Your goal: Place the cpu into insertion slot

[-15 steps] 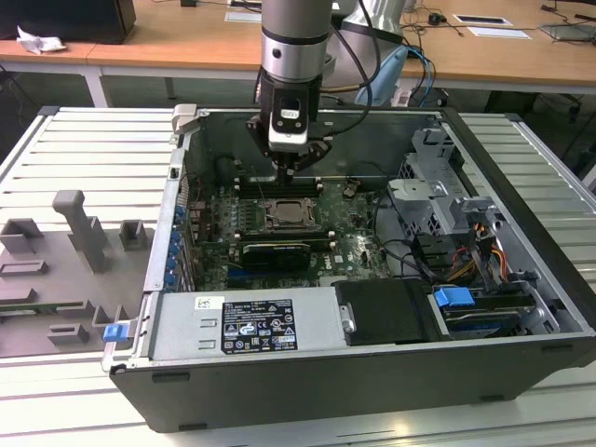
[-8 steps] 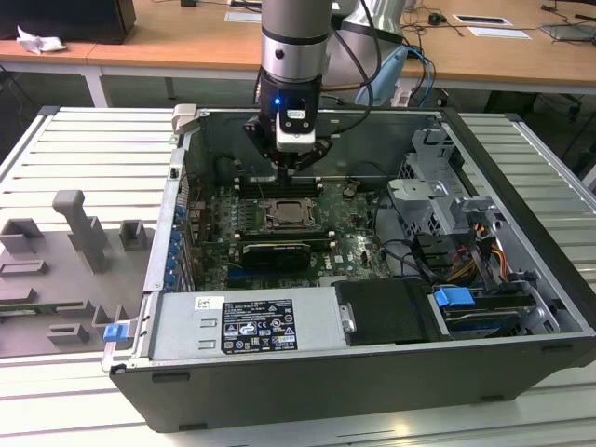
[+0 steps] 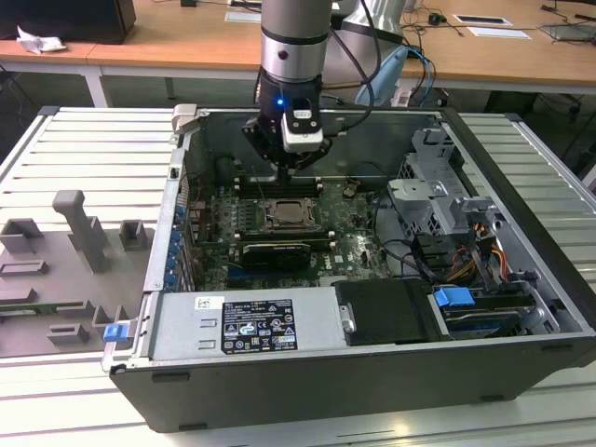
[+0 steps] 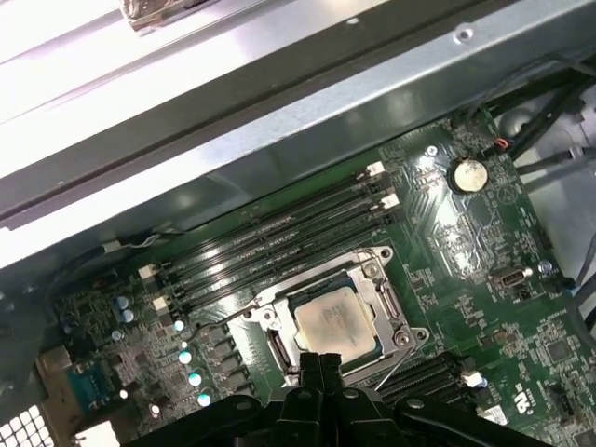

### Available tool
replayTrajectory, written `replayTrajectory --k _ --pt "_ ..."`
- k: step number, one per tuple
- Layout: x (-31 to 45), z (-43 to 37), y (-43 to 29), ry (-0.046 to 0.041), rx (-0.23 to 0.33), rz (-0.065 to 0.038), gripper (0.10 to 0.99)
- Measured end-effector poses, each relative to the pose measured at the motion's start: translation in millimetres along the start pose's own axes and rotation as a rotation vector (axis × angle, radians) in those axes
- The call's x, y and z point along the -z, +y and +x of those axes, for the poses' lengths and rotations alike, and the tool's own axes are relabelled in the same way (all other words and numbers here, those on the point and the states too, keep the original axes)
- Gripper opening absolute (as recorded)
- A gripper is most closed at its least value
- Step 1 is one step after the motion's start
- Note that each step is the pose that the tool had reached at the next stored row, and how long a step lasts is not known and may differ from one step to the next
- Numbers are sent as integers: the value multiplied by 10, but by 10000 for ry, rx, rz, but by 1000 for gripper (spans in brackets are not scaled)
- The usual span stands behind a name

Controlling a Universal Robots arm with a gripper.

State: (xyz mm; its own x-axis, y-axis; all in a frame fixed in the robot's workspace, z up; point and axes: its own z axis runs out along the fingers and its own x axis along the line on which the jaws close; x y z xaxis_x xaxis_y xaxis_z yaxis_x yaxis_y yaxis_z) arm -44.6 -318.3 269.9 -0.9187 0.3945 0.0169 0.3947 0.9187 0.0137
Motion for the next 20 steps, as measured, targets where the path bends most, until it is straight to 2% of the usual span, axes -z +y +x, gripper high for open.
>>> replayTrajectory --k 9,15,20 --pt "0 2 -1 13 1083 24 106" --pt "0 4 -2 25 2127 46 106" --pt "-1 50 -21 25 2372 48 106"
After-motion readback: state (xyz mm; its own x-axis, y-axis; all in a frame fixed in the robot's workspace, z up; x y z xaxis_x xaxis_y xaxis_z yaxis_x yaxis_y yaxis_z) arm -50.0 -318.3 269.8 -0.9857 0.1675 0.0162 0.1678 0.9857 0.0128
